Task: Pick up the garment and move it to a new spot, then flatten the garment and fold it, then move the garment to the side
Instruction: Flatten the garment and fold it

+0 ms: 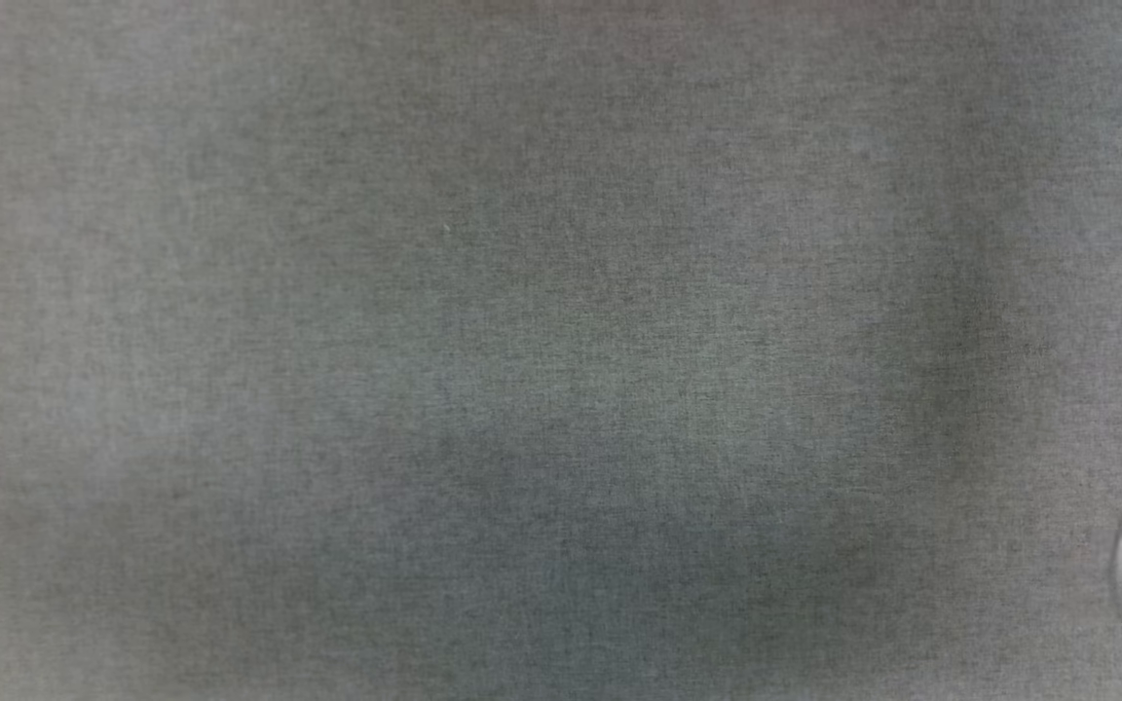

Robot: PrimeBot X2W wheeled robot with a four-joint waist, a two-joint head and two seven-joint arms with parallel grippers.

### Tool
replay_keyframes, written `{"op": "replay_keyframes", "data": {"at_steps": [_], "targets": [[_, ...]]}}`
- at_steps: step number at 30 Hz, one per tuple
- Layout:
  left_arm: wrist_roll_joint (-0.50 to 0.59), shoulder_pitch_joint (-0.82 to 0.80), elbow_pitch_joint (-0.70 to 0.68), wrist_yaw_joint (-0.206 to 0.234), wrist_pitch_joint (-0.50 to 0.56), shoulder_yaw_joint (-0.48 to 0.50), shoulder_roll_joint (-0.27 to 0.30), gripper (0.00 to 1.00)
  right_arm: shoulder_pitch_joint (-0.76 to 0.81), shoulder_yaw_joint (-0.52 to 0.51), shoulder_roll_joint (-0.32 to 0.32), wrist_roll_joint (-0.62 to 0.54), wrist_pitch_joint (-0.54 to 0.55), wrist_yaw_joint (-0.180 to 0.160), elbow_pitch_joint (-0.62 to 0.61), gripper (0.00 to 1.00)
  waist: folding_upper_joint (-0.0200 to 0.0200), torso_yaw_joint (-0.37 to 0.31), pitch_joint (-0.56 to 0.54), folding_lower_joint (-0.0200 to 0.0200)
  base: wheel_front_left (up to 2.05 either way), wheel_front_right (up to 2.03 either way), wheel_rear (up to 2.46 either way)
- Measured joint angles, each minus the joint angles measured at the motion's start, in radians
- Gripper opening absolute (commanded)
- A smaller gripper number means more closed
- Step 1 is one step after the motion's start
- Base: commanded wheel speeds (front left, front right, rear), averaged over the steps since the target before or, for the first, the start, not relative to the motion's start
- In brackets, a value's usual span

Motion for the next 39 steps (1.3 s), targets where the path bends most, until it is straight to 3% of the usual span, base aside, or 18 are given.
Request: {"op": "replay_keyframes", "data": {"at_steps": [6,14,23,31,39], "targets": [[-0.049,0.387,-0.157,0.001,-0.123,0.031,-0.004,0.0,0.295,0.088,-0.009,0.091,0.03,-0.003,-0.074,0.0,0.0,0.01,-0.028,0.0,0.0,0.0,0.0],[0.013,0.861,-0.323,0.002,-0.194,0.032,0.009,0.0,0.767,0.155,-0.022,0.254,0.128,-0.004,-0.372,0.0,0.0,0.02,-0.067,0.0,0.0,0.0,0.0],[0.107,1.19,-0.497,0.001,-0.201,0.127,0.026,0.0,1.115,0.149,-0.053,0.379,0.188,-0.004,-0.629,0.0,0.0,0.018,-0.12,-0.0001,0.0,0.0,0.0],[0.17,1.441,-0.631,0.002,-0.201,0.236,0.009,0.0,1.338,0.138,-0.067,0.478,0.167,-0.004,-0.743,0.0,0.0,0.019,-0.155,-0.0001,0.0,0.0,0.0],[0.192,1.632,-0.766,0.002,-0.203,0.314,0.032,0.0,1.508,0.119,-0.08,0.527,0.146,-0.004,-0.857,0.0,0.0,0.017,-0.149,0.0,0.0,0.0,0.0]]}}
